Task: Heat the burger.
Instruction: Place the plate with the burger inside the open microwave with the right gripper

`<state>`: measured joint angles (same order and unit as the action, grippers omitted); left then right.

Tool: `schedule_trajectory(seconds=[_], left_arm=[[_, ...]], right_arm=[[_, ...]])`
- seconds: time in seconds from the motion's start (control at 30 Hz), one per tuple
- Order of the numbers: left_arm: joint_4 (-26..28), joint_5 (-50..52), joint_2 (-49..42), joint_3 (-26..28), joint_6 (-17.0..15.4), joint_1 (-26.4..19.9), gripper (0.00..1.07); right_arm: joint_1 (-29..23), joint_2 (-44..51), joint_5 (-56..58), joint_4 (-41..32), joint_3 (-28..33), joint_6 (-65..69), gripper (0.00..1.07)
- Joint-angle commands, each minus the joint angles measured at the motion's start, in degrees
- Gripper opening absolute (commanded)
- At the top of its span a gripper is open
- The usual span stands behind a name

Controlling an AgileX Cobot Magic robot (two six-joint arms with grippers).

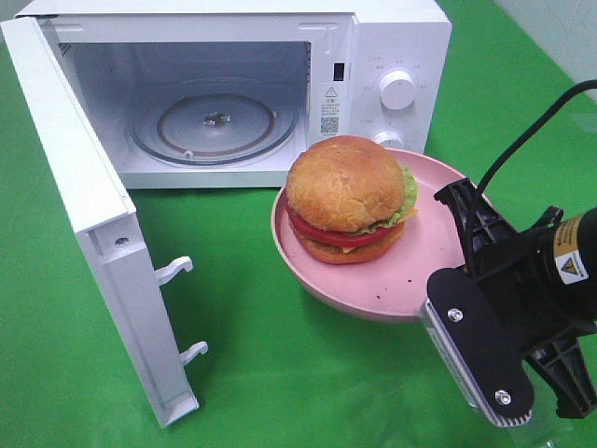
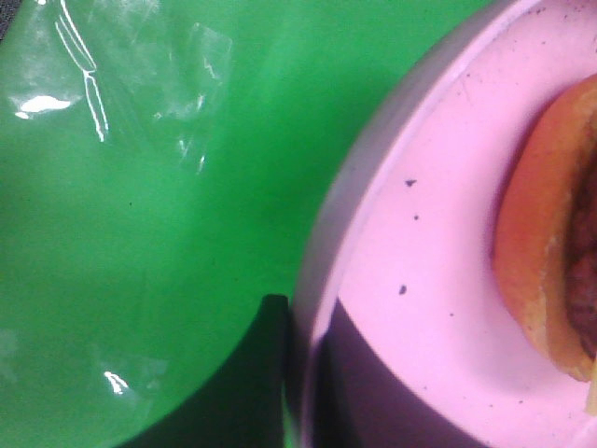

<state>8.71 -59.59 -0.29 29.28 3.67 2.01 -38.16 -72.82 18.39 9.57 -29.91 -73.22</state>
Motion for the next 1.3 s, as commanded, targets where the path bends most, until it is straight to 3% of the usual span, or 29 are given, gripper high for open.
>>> schedule_trajectory(seconds=[0.03, 0.53, 0.77, 1.03, 1.3], left_arm=[[-0.06, 0.46, -1.03, -0.06, 0.17, -0.11, 1.00], [-0.06, 0.46, -1.03, -0.06, 0.17, -0.11, 1.00], [-0.06, 0.46, -1.03, -0.06, 0.17, -0.11, 1.00], [-0.06, 0.46, -1.03, -0.06, 0.17, -0.11, 1.00], [-0.06, 0.46, -1.03, -0.06, 0.17, -0.11, 1.00]], right_arm=[[0.29, -0.57, -3.55, 0.80, -1.03, -0.69, 0.00], [0.17, -6.70, -3.27, 0.57, -8.14, 1.72, 0.00], [0.17, -11.46, -3.32, -4.87, -11.86, 1.26, 0.00], [-3.61, -15.87, -3.55, -3.84, -16.10, 1.20, 0.00], [-3.84, -18.96, -3.50, -3.90, -20.28, 1.20, 0.00]])
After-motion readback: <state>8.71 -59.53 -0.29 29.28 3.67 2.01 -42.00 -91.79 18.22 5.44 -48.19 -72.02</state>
